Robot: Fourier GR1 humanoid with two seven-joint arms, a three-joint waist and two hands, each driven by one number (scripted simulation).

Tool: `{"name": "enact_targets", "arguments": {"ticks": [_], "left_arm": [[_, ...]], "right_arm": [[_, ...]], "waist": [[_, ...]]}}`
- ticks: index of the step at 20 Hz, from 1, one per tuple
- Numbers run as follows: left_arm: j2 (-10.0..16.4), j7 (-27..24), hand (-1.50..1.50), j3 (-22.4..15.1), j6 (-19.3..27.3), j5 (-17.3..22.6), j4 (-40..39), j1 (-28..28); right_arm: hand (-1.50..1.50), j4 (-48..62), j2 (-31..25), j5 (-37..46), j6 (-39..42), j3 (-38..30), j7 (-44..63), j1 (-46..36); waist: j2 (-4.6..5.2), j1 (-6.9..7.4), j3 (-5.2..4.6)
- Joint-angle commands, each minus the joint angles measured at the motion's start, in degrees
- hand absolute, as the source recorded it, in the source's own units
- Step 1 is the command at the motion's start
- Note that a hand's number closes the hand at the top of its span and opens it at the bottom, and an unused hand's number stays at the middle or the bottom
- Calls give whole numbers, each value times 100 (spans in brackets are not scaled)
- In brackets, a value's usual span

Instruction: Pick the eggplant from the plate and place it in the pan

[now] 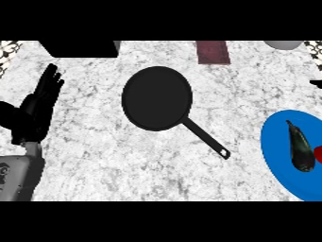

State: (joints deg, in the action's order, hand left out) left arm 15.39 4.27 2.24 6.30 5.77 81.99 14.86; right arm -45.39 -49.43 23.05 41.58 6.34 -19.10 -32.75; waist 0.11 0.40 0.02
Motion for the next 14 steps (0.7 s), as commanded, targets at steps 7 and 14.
{"name": "enact_targets", "arguments": {"ticks": [7, 14], "left_arm": [[-234, -363, 0, 59, 99, -305, -751, 376], [-210, -127, 0, 115, -6, -317, -54, -29]], "right_arm": [[-150, -21, 553, 626, -97, 402, -397, 229], [-150, -80, 335, 1174, -60, 407, -562, 335]], "waist": [[5, -60, -3], [-5, -16, -2]]}}
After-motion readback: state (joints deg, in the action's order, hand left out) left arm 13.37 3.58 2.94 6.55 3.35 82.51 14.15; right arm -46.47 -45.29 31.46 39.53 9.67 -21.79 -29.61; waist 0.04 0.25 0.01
